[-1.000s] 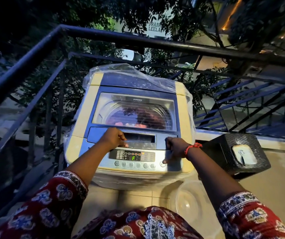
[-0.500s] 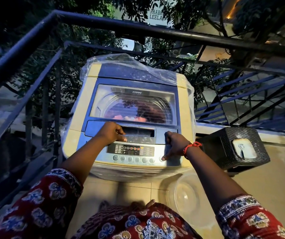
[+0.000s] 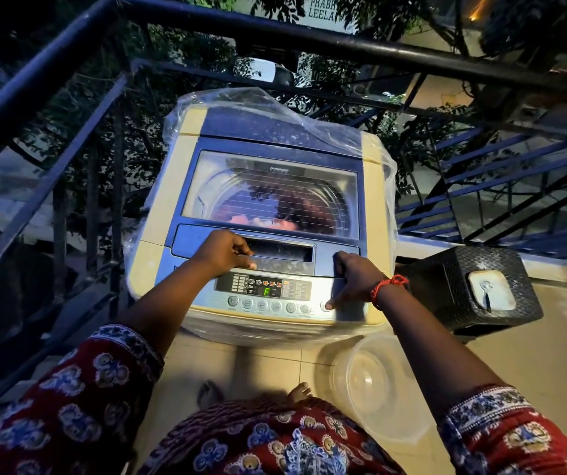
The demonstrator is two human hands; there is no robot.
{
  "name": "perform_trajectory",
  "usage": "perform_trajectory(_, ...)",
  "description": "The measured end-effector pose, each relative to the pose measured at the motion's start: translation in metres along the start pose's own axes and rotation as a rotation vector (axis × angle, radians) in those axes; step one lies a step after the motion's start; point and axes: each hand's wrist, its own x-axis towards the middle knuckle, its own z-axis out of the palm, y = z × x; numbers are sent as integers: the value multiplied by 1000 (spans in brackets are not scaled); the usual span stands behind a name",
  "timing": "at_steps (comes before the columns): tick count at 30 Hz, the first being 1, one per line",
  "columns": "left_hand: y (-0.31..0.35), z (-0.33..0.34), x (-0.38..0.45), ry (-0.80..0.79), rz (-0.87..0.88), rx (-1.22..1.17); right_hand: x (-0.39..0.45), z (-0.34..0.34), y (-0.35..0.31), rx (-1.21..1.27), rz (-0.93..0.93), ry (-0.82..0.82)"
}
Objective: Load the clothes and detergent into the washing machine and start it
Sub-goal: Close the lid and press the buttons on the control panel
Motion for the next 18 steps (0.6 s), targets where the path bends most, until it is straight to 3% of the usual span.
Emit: perform_trajectory(18,-1,0,-1,-16,-8,-7,-1,0,-1,36,15,-2)
